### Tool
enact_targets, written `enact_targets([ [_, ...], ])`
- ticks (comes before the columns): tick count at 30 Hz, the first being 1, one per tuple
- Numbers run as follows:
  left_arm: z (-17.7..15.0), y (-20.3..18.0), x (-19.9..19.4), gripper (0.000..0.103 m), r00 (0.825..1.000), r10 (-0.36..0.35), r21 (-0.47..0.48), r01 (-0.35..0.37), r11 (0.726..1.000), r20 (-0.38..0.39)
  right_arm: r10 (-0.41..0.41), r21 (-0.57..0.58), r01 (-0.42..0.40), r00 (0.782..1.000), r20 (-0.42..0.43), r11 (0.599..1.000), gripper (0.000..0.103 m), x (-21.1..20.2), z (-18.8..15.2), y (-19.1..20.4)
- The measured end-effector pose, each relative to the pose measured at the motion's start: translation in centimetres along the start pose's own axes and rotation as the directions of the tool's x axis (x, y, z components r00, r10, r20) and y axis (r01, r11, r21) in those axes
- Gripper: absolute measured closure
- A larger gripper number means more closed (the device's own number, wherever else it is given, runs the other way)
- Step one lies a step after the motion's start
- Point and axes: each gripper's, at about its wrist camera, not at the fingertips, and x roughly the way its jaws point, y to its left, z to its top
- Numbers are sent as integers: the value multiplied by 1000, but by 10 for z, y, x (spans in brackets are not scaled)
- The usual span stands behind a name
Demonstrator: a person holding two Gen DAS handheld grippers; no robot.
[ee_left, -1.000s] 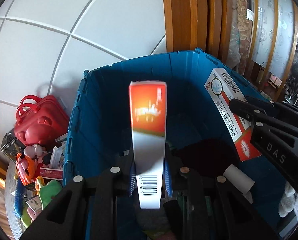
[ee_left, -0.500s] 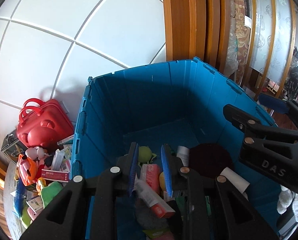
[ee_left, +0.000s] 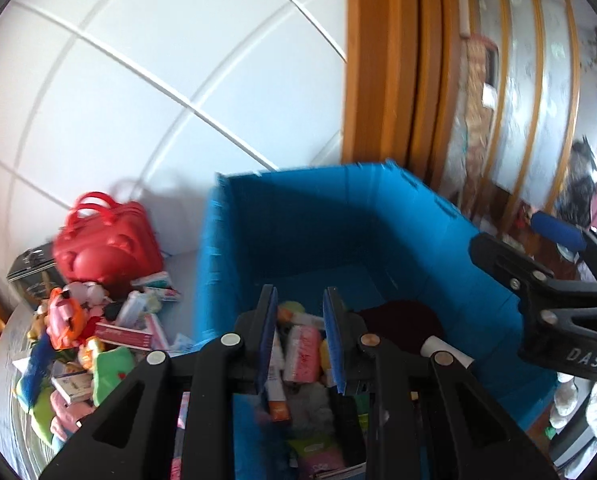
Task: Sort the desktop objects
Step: 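Move both tools back over the pile of objects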
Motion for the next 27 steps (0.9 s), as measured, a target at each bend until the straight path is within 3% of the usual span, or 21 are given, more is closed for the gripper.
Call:
enact_targets([
  [5, -31, 55, -45, 78, 993, 89, -68, -84, 994, 74, 121, -26, -120, 991, 54, 992, 0, -27, -10, 54],
  [8, -50, 100, -68, 63, 988, 119, -125, -107, 986, 96, 205, -55, -201, 977, 63, 978, 0, -35, -17, 96],
  [10, -66, 132, -85, 47, 982, 154, -157, -135, 978, 113, 257, -83, -252, 964, 63, 964, 0, -38, -22, 127],
  [13, -92, 180, -107, 42, 965, 229, -184, -204, 962, 126, 336, -116, -329, 941, 47, 937, 0, -40, -30, 175],
  [20, -162, 300, -124, 42, 932, 361, -250, -352, 902, -10, 439, -165, -440, 897, -43, 883, 0, -29, -61, 286],
  [23, -192, 337, -120, 42, 916, 395, -243, -401, 883, -75, 446, -155, -457, 889, -103, 876, 0, -16, -83, 318],
  [27, -229, 373, -109, 42, 905, 398, -222, -423, 878, -150, 410, -115, -439, 888, -210, 891, 0, 15, -118, 349],
])
